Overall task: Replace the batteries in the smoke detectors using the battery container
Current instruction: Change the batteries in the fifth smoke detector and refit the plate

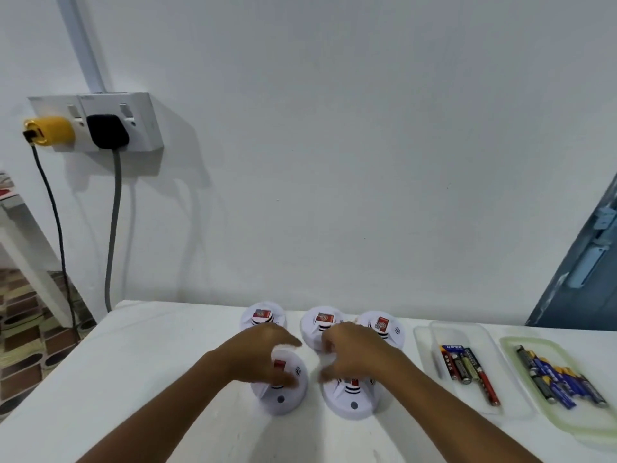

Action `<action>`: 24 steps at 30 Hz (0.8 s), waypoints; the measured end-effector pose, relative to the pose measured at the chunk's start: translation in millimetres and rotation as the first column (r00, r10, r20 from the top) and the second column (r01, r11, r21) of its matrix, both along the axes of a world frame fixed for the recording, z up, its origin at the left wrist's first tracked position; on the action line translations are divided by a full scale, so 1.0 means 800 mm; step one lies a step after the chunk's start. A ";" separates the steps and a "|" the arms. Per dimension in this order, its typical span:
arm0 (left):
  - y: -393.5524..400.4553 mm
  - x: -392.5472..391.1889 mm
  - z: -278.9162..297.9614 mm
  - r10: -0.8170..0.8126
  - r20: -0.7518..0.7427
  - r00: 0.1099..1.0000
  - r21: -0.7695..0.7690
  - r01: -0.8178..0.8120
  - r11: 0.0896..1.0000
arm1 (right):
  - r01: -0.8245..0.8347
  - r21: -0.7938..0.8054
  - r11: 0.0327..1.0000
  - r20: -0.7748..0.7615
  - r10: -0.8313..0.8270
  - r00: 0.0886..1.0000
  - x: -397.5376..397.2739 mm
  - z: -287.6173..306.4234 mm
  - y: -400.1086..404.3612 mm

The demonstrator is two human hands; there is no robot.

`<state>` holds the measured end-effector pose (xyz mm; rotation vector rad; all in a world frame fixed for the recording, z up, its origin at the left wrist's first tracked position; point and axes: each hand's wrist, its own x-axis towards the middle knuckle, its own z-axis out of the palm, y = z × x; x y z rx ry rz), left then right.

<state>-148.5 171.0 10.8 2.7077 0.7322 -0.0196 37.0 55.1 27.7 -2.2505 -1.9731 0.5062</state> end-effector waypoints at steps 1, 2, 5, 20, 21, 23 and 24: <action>-0.005 0.000 -0.003 -0.035 -0.050 0.998 0.007 0.036 0.999 | -0.028 -0.079 0.996 0.060 0.033 0.998 -0.002 0.003 -0.007; -0.008 0.001 -0.007 -0.060 -0.084 0.995 0.010 0.061 0.998 | -0.049 -0.129 0.990 0.112 0.064 0.992 -0.005 0.003 -0.012; -0.013 -0.001 -0.013 -0.064 -0.095 0.993 -0.014 0.063 0.998 | -0.075 -0.152 0.985 0.177 0.102 0.979 -0.012 -0.007 -0.017; -0.028 0.018 0.010 0.029 -0.041 0.999 -0.029 -0.030 0.999 | -0.057 0.010 0.998 0.051 0.056 0.997 0.003 -0.024 -0.040; -0.030 0.024 0.015 0.035 -0.008 0.999 -0.035 -0.035 0.999 | -0.059 0.014 0.998 0.047 0.058 0.997 0.004 -0.025 -0.041; -0.034 0.033 0.020 0.060 0.069 0.996 -0.044 -0.057 0.997 | -0.038 0.021 0.999 0.003 0.038 0.999 0.007 -0.024 -0.041; -0.035 0.039 0.020 0.070 0.113 0.991 -0.053 -0.065 0.996 | 0.002 0.031 1.000 -0.048 0.000 0.999 0.010 -0.020 -0.041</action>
